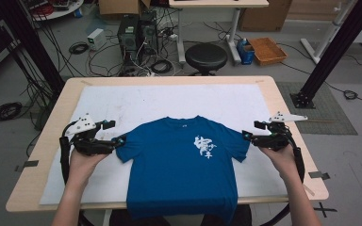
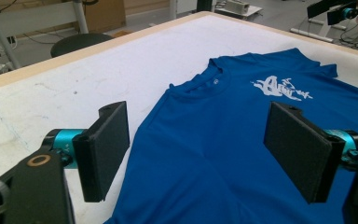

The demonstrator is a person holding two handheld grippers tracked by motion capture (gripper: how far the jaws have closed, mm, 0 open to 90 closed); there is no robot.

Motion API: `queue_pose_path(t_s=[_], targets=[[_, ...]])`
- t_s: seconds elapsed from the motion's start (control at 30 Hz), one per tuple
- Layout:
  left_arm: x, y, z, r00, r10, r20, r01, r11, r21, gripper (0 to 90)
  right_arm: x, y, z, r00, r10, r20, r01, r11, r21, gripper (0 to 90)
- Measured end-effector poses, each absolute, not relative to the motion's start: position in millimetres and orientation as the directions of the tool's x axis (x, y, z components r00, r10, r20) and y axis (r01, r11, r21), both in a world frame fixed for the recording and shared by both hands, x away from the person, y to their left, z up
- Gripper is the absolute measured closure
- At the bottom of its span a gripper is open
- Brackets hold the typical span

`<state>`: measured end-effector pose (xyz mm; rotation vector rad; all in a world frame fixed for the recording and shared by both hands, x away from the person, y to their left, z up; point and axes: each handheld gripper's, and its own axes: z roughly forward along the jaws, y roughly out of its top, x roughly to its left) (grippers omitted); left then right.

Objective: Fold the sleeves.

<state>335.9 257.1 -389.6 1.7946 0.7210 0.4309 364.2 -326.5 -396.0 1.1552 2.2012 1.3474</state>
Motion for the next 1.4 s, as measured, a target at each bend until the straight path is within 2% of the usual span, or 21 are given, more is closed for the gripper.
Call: queue_pose_path(t_s=[0.07, 0.17, 0.7, 0.97, 1.13, 1.4], targets=[[337.7, 259.4, -390.4, 0.744, 0.661, -0.101, 0.295, -0.189, 0.937, 22.6, 364.4, -327.3, -395.9, -0.627, 0.766, 0.143, 0.475, 0.229, 0.850, 24.6], [338.5, 261.4, -390.9, 0.744, 0.658, -0.121, 0.312, -0.181, 0.933, 22.8, 364.5, -327.9, -395.6, -0.627, 0.765, 0.149, 0.474, 0.222, 0.852, 25.5], [343.8, 274.0, -396.9, 0.718, 0.679, -0.150, 0.369, -0.189, 0.910, 24.6, 363.7, -332.6, -393.3, -0.614, 0.774, 0.156, 0.467, 0.196, 0.862, 29.4], [348.2, 290.9, -407.3, 0.682, 0.707, -0.187, 0.421, -0.170, 0.891, 39.4, 362.5, -334.5, -391.9, -0.606, 0.783, 0.145, 0.454, 0.190, 0.870, 34.9], [356.7, 295.8, -418.5, 0.617, 0.751, -0.234, 0.521, -0.166, 0.837, 47.1, 362.2, -334.4, -391.8, -0.604, 0.785, 0.137, 0.452, 0.195, 0.871, 37.6], [367.4, 294.0, -435.4, 0.568, 0.792, -0.223, 0.587, -0.199, 0.785, 57.8, 361.2, -333.9, -391.9, -0.599, 0.790, 0.130, 0.447, 0.195, 0.873, 38.2]])
